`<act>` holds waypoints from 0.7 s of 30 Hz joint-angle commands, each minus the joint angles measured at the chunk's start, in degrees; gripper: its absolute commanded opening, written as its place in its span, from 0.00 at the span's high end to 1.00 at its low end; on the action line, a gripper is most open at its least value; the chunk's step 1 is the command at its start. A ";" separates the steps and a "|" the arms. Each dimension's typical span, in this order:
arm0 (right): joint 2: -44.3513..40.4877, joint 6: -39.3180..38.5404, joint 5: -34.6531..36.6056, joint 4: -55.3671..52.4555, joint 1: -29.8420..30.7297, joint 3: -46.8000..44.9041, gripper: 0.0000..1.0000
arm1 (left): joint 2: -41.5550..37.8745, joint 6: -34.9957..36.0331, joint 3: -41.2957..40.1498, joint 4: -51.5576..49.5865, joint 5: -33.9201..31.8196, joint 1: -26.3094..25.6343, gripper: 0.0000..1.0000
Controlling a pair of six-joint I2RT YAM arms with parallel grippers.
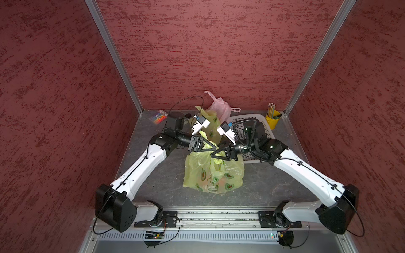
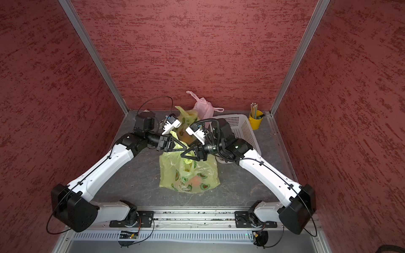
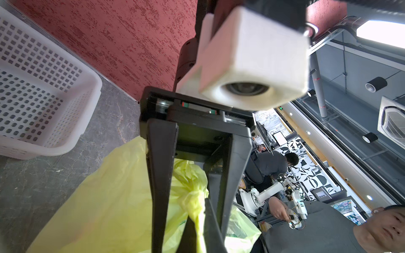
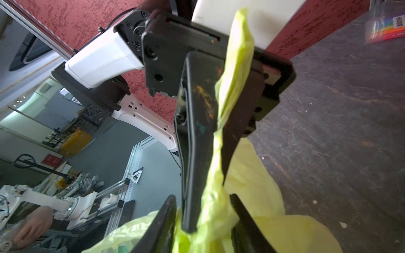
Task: Place the peach into a plastic bag & tie a knot
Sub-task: Cross the plastic bag at the center of the board.
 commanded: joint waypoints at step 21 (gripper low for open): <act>-2.74 7.47 12.33 7.00 -0.12 -3.44 1.00 | -7.49 -0.09 -6.12 -0.56 -15.56 4.46 0.36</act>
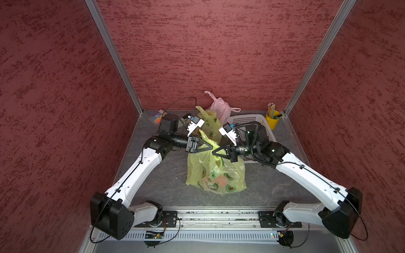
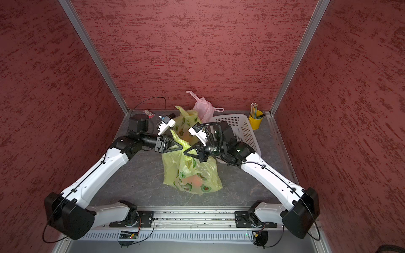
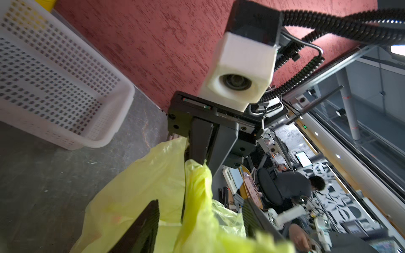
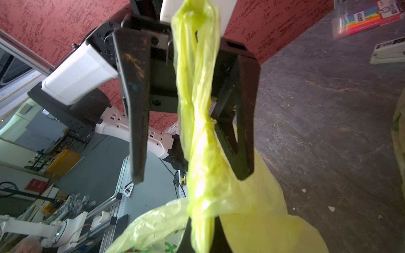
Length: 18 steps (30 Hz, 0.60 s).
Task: Place the peach into a plastic bag & tie a knot
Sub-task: Cross the plastic bag at the center of the board.
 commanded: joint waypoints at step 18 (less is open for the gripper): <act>-3.08 7.75 9.33 8.50 -0.03 -0.96 1.00 | -0.19 5.04 -3.97 -3.68 -8.74 -6.01 0.44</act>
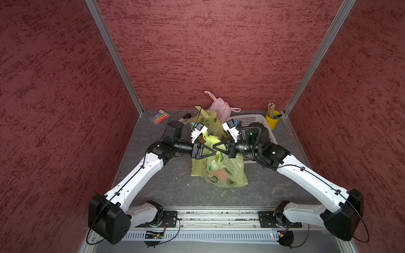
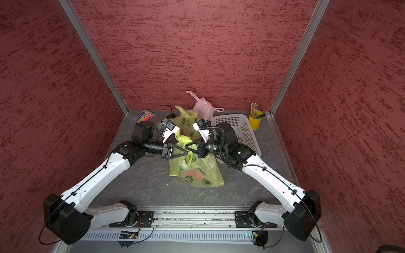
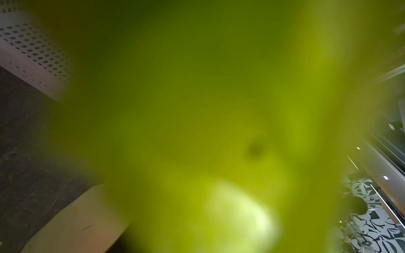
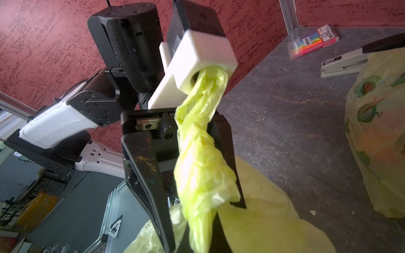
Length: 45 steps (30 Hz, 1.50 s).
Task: Place the peach into a plastic bag & tie a knot
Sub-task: Cross the plastic bag at the center of the board.
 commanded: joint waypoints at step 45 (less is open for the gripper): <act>0.34 -1.26 10.25 -3.45 -0.02 3.18 1.00 | -0.87 1.90 2.77 -6.03 6.34 0.84 1.00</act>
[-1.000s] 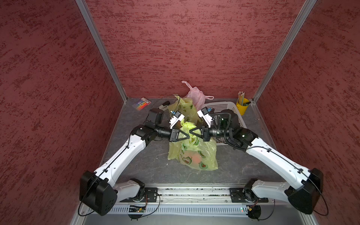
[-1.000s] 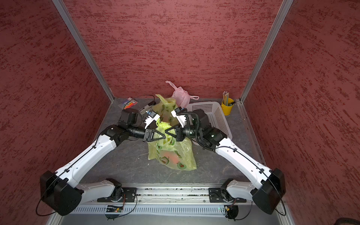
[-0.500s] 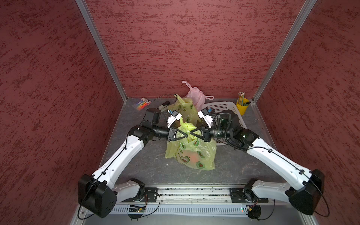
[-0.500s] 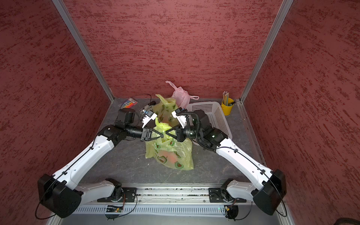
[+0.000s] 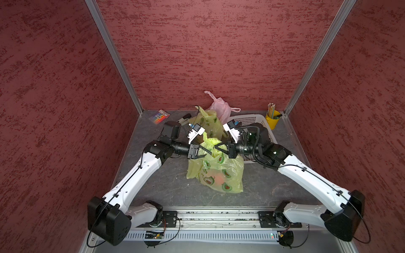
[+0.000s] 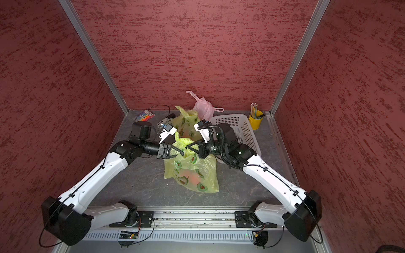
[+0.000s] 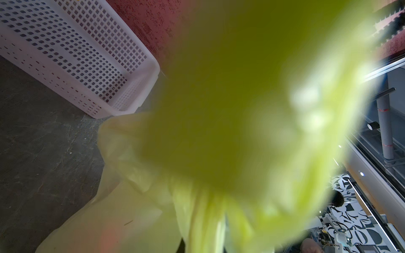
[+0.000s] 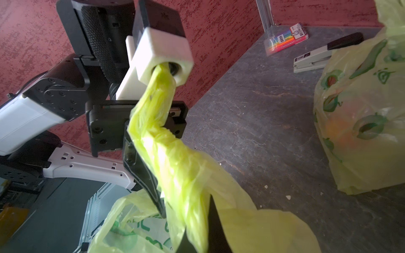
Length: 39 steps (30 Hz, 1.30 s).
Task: Place the peach into a plastic bag & tie a knot
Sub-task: Cross the plastic bag at the center of the board.
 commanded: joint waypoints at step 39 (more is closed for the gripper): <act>10.32 33.26 -1.19 62.12 0.08 -5.44 1.00 | -10.62 -19.45 -12.75 35.49 -17.35 -12.54 0.33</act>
